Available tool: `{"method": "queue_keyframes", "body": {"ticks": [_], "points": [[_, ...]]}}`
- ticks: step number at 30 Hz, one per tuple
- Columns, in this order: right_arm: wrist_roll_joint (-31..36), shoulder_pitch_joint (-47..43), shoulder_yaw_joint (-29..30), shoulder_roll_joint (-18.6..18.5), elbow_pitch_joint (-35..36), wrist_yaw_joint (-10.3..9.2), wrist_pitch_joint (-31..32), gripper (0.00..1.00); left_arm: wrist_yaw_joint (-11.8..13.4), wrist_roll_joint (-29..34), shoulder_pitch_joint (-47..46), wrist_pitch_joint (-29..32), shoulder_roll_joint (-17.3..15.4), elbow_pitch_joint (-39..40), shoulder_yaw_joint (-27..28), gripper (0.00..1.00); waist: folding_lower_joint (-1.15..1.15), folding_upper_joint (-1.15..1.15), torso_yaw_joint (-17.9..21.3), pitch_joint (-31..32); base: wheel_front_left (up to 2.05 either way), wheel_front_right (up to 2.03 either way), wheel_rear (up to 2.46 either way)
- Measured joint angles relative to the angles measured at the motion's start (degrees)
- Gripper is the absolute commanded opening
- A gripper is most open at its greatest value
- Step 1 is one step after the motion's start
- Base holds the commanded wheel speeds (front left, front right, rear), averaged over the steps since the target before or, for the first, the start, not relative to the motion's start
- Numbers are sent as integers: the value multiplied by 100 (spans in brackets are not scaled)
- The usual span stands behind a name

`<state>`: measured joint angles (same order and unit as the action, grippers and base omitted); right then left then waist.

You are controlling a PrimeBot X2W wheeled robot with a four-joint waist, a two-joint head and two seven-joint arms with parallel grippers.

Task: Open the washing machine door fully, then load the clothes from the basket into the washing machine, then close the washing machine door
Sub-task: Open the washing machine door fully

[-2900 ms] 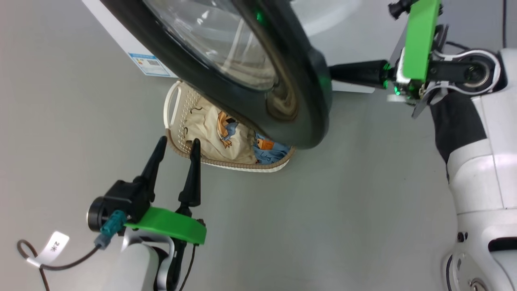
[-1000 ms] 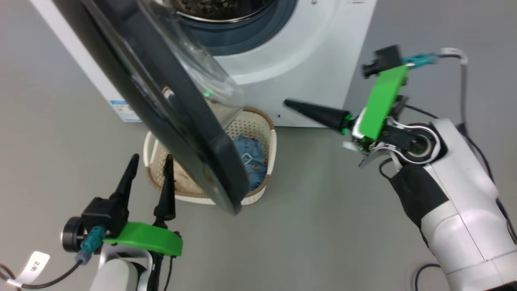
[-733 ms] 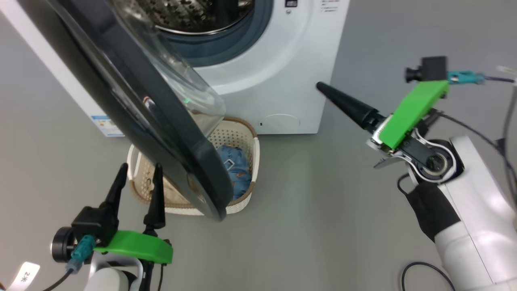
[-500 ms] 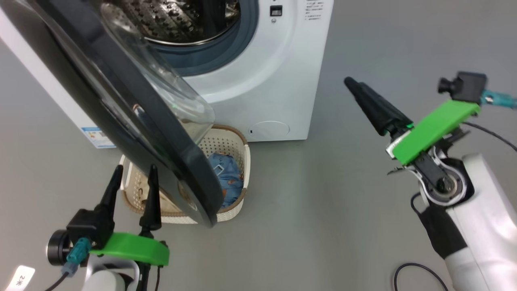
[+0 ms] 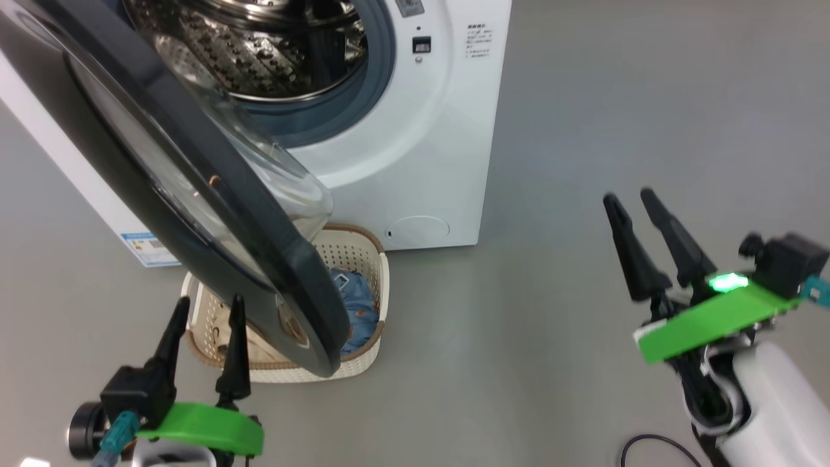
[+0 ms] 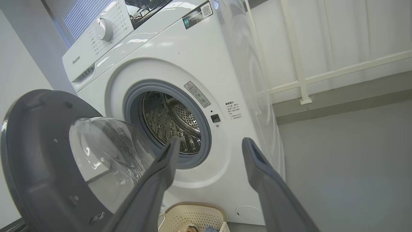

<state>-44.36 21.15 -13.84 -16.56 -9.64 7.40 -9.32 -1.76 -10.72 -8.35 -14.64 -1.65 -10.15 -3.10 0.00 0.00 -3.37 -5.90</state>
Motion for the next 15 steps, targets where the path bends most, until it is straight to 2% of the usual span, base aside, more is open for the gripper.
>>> {"method": "queue_keyframes", "body": {"ticks": [8,15], "points": [[895,-696,43,27,-176,0,-449,100,2,0,302,0,-29,63,121,100,0,0,128,216,0,0,0],[1696,-1273,576,320,-69,0,-498,100,87,-12,633,0,-42,213,181,100,0,0,269,353,0,0,0]]}}
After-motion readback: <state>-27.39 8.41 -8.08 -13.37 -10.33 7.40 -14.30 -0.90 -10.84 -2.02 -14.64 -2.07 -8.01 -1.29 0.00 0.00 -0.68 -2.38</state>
